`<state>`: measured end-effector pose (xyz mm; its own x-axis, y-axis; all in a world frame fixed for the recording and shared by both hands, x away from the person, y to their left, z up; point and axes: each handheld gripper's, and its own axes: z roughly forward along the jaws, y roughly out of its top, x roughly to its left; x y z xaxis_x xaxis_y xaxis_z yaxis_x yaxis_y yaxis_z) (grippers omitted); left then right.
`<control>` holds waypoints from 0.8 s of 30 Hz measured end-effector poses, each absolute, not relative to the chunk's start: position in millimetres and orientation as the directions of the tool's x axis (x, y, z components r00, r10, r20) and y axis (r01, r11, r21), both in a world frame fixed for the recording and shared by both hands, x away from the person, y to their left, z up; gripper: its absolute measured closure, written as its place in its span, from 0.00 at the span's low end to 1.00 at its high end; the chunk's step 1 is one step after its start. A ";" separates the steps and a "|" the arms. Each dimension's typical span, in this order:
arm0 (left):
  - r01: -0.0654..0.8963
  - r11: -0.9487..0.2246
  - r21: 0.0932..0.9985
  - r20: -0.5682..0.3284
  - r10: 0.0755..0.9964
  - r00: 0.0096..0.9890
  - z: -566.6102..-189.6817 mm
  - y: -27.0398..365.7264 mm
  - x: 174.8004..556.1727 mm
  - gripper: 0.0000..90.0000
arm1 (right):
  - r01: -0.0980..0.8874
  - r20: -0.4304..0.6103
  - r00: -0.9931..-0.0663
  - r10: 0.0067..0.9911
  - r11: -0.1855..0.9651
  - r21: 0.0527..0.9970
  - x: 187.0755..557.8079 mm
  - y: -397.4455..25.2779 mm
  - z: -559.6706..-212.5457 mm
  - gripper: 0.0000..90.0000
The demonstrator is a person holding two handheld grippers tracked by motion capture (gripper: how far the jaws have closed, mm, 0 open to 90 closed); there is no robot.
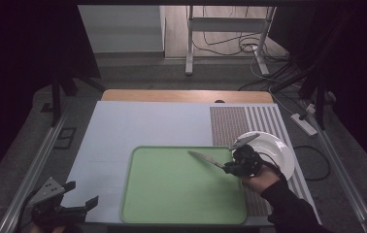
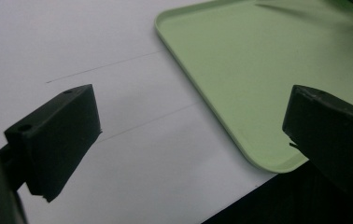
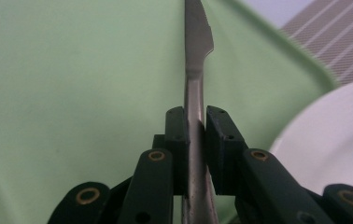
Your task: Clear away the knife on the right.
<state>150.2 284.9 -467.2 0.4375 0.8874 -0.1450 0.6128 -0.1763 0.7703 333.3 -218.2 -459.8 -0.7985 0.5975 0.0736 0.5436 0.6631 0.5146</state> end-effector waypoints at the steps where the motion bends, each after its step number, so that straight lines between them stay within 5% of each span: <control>1: 0.613 -0.176 0.770 -0.145 0.887 0.437 -467.2 284.9 150.3 0.04 | 0.540 0.075 -0.804 0.590 0.671 0.508 330.6 -215.8 -461.7 0.89; 13: 0.612 -0.179 0.770 -0.142 0.887 0.439 -467.2 284.5 150.3 0.04 | 0.534 0.107 -0.838 0.535 0.765 0.361 321.8 -197.6 -492.7 0.88; 15: 0.613 -0.178 0.770 -0.143 0.888 0.438 -467.2 284.5 150.3 0.04 | 0.549 0.144 -0.829 0.540 0.738 0.392 325.4 -198.0 -490.3 0.80; 19: 0.614 -0.178 0.769 -0.143 0.888 0.438 -467.2 284.3 150.5 0.04 | 0.534 0.140 -0.836 0.531 0.727 0.432 328.5 -196.1 -484.5 0.89; 20: 0.613 -0.179 0.769 -0.142 0.888 0.438 -467.2 284.2 150.5 0.04 | 0.508 0.128 -0.851 0.510 0.736 0.448 330.5 -191.1 -482.9 1.00; 24: 0.616 -0.177 0.768 -0.145 0.888 0.436 -467.3 284.4 150.8 0.04 | 0.467 0.119 -0.875 0.469 0.756 0.458 334.9 -178.9 -480.8 1.00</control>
<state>150.8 284.4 -467.3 0.4364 0.8879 -0.1453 0.6159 -0.1771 0.7677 334.9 -178.9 -480.8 -0.8752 0.4687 0.1194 0.4674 0.7560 0.4582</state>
